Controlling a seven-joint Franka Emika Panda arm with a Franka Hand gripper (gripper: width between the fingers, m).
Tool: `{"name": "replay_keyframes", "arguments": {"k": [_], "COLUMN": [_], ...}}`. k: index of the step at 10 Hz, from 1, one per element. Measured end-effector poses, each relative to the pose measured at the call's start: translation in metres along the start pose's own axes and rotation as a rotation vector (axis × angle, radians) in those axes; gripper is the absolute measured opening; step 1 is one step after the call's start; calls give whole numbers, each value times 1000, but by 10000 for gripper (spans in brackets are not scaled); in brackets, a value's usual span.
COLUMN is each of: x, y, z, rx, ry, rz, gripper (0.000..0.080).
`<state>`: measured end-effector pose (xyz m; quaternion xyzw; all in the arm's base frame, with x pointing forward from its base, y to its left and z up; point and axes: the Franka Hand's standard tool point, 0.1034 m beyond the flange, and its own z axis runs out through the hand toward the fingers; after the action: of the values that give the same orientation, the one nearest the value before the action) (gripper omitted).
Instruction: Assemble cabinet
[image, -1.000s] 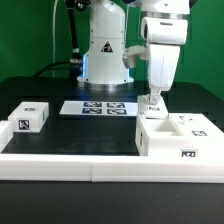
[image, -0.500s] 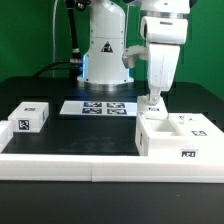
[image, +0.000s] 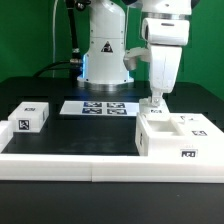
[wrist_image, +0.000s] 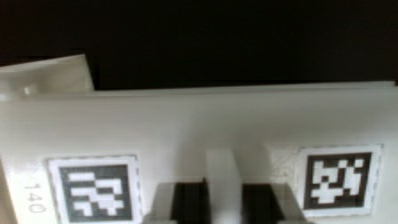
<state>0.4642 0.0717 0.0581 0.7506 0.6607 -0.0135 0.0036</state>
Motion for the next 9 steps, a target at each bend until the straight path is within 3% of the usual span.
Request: {"name": "replay_keyframes", "arguments": {"k": [3,7,9], "x": [-2,-4,-4], "y": [1,26,27], "z": [1,0,0], "rx": [-2,-37,-35], "ry": [1,13,12], "rz": [-34,-148,-145], "gripper": [70,70,70]}}
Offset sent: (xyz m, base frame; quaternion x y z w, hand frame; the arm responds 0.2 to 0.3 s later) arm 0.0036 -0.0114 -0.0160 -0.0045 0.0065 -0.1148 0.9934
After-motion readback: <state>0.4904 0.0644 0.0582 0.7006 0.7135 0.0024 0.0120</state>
